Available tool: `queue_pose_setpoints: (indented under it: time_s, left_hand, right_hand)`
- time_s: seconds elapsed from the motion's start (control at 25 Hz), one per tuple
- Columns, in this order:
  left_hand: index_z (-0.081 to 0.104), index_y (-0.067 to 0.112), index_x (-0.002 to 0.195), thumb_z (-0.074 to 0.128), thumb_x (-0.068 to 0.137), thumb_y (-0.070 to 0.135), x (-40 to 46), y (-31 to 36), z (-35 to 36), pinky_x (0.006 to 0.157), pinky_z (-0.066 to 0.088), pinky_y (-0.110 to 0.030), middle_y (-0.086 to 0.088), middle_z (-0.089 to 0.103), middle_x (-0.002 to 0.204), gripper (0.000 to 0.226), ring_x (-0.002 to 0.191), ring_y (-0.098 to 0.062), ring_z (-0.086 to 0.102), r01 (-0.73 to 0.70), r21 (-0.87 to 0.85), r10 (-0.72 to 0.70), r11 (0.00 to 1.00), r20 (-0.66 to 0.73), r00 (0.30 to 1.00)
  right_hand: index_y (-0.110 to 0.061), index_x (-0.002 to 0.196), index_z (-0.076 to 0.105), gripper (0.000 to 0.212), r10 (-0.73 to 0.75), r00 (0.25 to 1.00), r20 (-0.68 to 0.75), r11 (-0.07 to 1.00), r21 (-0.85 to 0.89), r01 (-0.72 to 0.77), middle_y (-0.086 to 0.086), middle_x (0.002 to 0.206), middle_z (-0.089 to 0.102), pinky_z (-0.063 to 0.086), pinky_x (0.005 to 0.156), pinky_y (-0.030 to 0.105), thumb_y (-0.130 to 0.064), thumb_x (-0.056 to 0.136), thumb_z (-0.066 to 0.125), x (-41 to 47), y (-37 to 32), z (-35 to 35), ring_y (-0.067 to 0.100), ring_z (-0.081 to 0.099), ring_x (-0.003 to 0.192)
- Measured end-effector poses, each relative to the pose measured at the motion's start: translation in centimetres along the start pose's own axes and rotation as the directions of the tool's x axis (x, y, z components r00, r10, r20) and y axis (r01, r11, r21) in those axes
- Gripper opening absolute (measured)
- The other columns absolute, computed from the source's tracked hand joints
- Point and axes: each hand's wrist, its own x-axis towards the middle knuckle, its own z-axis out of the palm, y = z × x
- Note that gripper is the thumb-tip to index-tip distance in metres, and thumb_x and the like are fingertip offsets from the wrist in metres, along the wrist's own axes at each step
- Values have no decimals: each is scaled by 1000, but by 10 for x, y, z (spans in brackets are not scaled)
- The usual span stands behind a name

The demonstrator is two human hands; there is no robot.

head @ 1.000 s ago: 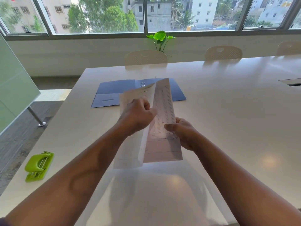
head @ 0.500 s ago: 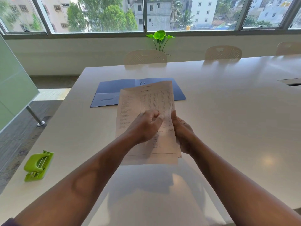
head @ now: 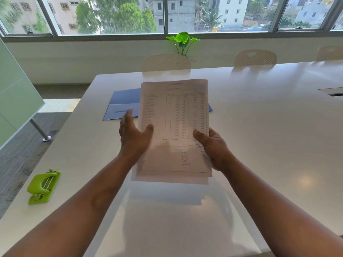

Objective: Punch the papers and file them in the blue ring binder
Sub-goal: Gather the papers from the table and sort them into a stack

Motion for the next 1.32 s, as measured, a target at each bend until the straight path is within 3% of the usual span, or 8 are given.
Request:
queue_pose_setpoints:
  time_s: [0.08, 0.16, 0.28, 0.56, 0.76, 0.92, 1.04, 1.32]
  left_hand:
    - [32, 21, 153, 66, 97, 27, 10, -4, -12, 102, 53, -53, -9, 55, 147, 65, 124, -28, 62, 189, -366, -125, 911, 192, 973]
    - [54, 15, 135, 63, 99, 20, 11, -5, -18, 94, 58, -49, -7, 72, 123, 37, 105, -27, 73, 244, -492, -97, 835, 306, 947]
    - [65, 18, 116, 62, 100, 19, 8, -5, -17, 91, 60, -47, -2, 75, 112, 16, 103, -29, 72, 162, -466, -53, 870, 237, 970]
    - [67, 9, 109, 64, 99, 18, 4, -9, -17, 84, 63, -40, -2, 77, 105, 14, 95, -23, 75, 134, -545, -45, 828, 175, 984]
    - [63, -1, 111, 64, 99, 20, 6, 3, -23, 78, 61, -28, -3, 75, 106, 24, 93, -20, 73, -59, -576, 105, 815, 47, 993]
    - [67, 9, 109, 64, 98, 22, 3, -7, -21, 86, 60, -38, -2, 75, 109, 17, 97, -22, 72, -54, -588, 126, 807, 82, 989]
    - [67, 18, 106, 63, 99, 21, -2, -10, -18, 88, 60, -39, 3, 75, 110, 9, 100, -21, 72, -45, -582, 131, 812, 107, 986]
    - [67, 20, 111, 62, 99, 28, -2, -6, -22, 85, 60, -40, 4, 75, 112, 15, 102, -24, 71, -90, -597, 168, 797, 78, 983]
  right_hand:
    - [-16, 116, 68, 20, -48, 999, 14, 999, 14, 48, 14, 119, 74, 58, 93, 54, -10, 101, 57, 4, 1, -2, 37, 71, 107]
    - [-15, 116, 68, 20, -90, 995, 33, 996, 1, 90, 15, 120, 74, 57, 95, 54, -11, 101, 56, 7, 0, -2, 37, 70, 110]
    - [-15, 119, 68, 20, -132, 990, 43, 990, -39, 134, 15, 123, 73, 55, 98, 56, -14, 101, 58, 10, 0, -1, 38, 69, 113]
    - [-3, 119, 68, 24, -210, 976, 50, 971, -109, 214, 20, 121, 72, 52, 99, 62, -10, 97, 63, 11, 2, -7, 41, 69, 112]
    - [-2, 112, 70, 17, -347, 938, 3, 924, -171, 343, 17, 115, 75, 59, 92, 51, -8, 98, 62, 9, -12, 2, 37, 72, 105]
    - [0, 113, 72, 20, -332, 943, 13, 916, -232, 326, 18, 115, 75, 58, 93, 56, -9, 96, 66, 6, -10, 1, 38, 72, 104]
    - [0, 115, 72, 23, -300, 953, 36, 913, -277, 298, 16, 116, 75, 57, 94, 59, -8, 94, 70, 6, -9, 3, 36, 73, 105]
    - [-2, 120, 70, 28, -280, 957, 72, 919, -270, 289, 14, 118, 75, 56, 96, 57, -11, 93, 71, 6, -14, 5, 35, 72, 107]
